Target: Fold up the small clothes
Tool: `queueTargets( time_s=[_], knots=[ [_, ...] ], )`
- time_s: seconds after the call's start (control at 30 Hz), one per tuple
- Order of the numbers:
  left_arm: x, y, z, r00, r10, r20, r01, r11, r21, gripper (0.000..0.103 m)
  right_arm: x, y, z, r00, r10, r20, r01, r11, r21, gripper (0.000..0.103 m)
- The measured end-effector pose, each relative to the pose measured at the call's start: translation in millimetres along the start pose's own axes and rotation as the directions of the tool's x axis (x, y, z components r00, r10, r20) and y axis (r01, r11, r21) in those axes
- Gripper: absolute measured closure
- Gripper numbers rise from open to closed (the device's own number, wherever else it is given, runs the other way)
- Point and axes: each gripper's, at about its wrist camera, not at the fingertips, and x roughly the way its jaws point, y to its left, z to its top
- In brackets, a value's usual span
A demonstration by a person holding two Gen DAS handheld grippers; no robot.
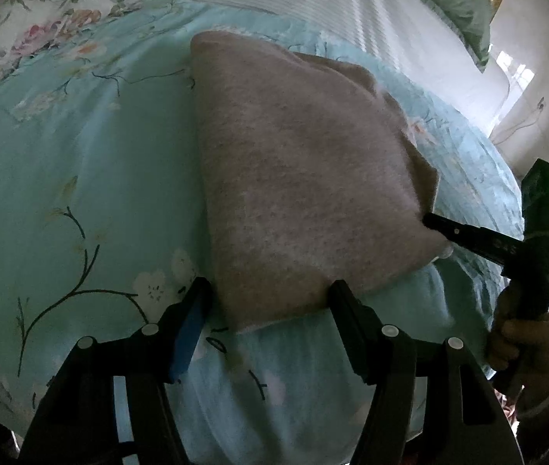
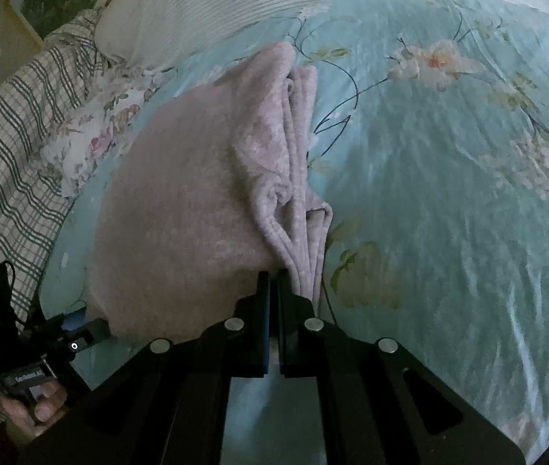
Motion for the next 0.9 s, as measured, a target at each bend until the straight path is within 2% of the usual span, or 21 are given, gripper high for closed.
queueTargets(
  time_s=[0.3,0.37,0.4,0.43,0.47,0.5,0.7,0.83,0.9],
  knots=[
    [-7.9,-0.2,-3.8,1.000,0.025,0.001,-0.025,0.999,-0.041,0.039,-14.9,-3.0,-4.6,1.000,-0.017,-0.027,0.018,0.999,0.037,0.099],
    [-13.5,1.9,-6.4,1.000,0.028,0.000,-0.028,0.998,-0.060,0.033,-21.8,-2.5,-8.5,0.999,-0.032,-0.026,0.033,0.999,0.039,0.098],
    [-16.2,2.9,-7.6,1.000,0.030,0.000,-0.030,0.997,-0.066,0.031,-24.5,-2.9,-9.8,0.999,-0.046,-0.029,0.047,0.998,0.040,0.089],
    [-19.2,3.2,-8.9,0.999,0.033,0.000,-0.033,0.997,-0.070,0.026,-28.6,-5.1,-13.6,0.997,-0.065,-0.038,0.067,0.996,0.051,0.064],
    [-22.6,2.9,-10.6,0.999,0.036,0.001,-0.036,0.997,-0.067,0.023,-32.4,-7.4,-16.8,0.997,-0.067,-0.033,0.069,0.996,0.064,0.052],
    [-25.2,1.8,-12.3,0.999,0.042,0.001,-0.042,0.997,-0.061,0.023,-37.5,-9.3,-20.1,0.998,-0.059,-0.018,0.060,0.995,0.076,0.044],
    [-39.3,-9.0,-25.5,0.992,0.121,0.020,-0.121,0.992,-0.019,0.022,-65.1,-4.9,-41.7,0.999,-0.052,0.015,0.051,0.997,0.065,0.042],
    [-48.2,-13.6,-40.7,0.987,0.155,0.043,-0.154,0.988,-0.021,0.022,-78.7,1.8,-50.7,0.997,-0.075,0.031,0.074,0.997,0.031,0.028],
    [-50.9,-15.9,-47.0,0.984,0.170,0.043,-0.170,0.985,-0.013,0.022,-85.3,8.5,-54.5,0.994,-0.104,0.045,0.105,0.994,-0.009,0.025]
  ],
)
